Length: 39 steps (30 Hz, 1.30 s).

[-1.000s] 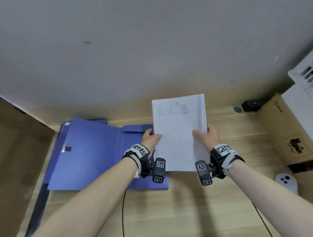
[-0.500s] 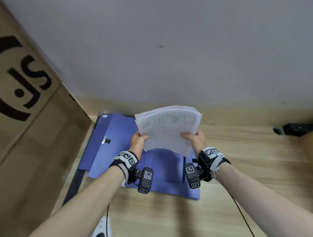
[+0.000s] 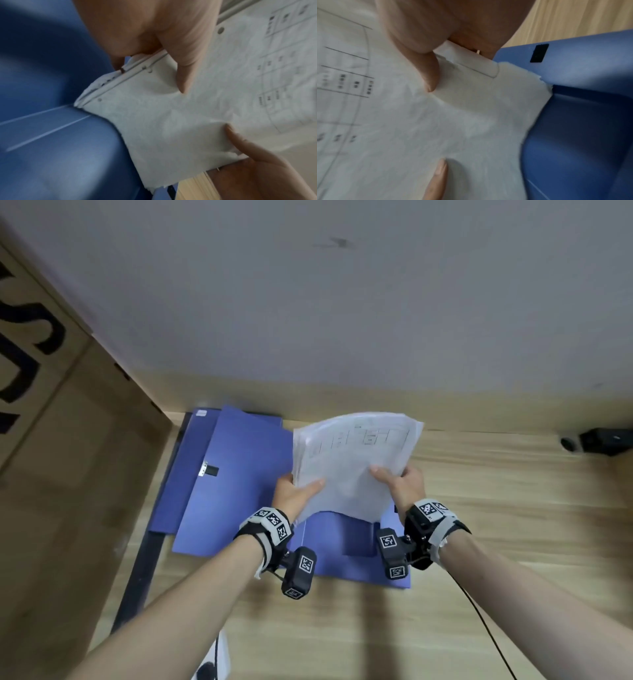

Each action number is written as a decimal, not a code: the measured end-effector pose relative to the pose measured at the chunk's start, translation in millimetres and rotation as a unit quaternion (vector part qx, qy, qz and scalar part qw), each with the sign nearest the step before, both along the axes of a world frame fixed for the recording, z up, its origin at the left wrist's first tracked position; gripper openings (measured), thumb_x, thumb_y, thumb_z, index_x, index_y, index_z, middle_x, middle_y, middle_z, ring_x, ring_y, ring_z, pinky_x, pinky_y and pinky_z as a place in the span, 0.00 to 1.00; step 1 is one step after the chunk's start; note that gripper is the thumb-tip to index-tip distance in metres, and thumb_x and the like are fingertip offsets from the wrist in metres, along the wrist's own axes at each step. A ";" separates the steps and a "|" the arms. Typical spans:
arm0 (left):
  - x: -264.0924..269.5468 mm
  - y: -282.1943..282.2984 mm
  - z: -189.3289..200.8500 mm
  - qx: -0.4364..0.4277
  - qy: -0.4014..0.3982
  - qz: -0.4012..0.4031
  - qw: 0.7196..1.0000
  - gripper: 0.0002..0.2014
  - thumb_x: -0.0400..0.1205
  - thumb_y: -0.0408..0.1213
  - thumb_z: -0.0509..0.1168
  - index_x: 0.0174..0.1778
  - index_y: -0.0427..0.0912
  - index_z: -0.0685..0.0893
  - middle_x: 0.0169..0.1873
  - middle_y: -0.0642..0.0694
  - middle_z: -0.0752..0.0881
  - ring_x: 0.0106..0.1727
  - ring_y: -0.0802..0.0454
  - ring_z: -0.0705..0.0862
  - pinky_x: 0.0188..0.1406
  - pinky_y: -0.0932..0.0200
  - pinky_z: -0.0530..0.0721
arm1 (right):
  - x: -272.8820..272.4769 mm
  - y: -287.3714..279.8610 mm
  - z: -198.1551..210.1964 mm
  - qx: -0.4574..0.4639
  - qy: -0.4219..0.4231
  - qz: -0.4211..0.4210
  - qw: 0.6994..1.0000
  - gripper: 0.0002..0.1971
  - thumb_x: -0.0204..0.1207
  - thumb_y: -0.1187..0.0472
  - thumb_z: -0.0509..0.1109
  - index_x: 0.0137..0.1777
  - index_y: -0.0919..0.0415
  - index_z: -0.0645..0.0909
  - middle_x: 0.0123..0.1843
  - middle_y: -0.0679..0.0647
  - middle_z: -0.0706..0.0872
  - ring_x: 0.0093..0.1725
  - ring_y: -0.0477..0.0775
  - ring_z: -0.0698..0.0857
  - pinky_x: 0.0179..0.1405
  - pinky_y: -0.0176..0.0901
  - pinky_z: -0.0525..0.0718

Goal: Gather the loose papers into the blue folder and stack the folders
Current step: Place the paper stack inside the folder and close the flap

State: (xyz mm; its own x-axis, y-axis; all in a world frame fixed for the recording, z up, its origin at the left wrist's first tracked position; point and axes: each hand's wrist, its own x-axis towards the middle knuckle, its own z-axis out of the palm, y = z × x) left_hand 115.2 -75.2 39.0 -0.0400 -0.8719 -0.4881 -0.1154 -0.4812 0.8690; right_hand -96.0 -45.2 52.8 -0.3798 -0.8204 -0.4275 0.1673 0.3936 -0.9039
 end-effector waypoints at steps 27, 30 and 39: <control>114.5 -34.0 -14.9 0.055 -0.453 -0.142 0.878 0.15 0.80 0.40 0.69 0.53 0.31 0.81 0.51 0.33 0.87 0.53 0.33 0.86 0.54 0.46 0.86 | -25.7 18.4 -92.6 0.110 0.417 0.361 0.827 0.39 0.77 0.55 0.71 0.85 0.58 0.57 0.88 0.50 0.54 0.86 0.56 0.56 0.82 0.47 0.60; 108.5 -32.1 -22.7 0.053 -0.451 -0.148 0.879 0.14 0.79 0.40 0.69 0.52 0.31 0.82 0.50 0.34 0.87 0.51 0.33 0.86 0.53 0.45 0.86 | -26.2 17.8 -90.7 0.113 0.407 0.358 0.833 0.38 0.78 0.55 0.70 0.85 0.58 0.58 0.88 0.49 0.54 0.86 0.54 0.56 0.82 0.46 0.59; 85.0 -24.2 -42.8 0.074 -0.393 -0.157 0.903 0.18 0.79 0.41 0.70 0.56 0.29 0.82 0.48 0.38 0.85 0.49 0.38 0.84 0.52 0.49 0.85 | -25.0 20.8 -91.3 0.121 0.402 0.357 0.834 0.35 0.78 0.57 0.69 0.84 0.58 0.61 0.88 0.48 0.53 0.85 0.54 0.58 0.80 0.47 0.62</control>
State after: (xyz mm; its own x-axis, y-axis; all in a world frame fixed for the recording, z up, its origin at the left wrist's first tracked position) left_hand 200.2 -99.4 -3.8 0.1355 -0.8004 -0.5840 -0.8198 -0.4215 0.3875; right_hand -121.0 -24.4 -38.5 -0.0750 -0.8873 -0.4550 -0.8103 0.3202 -0.4908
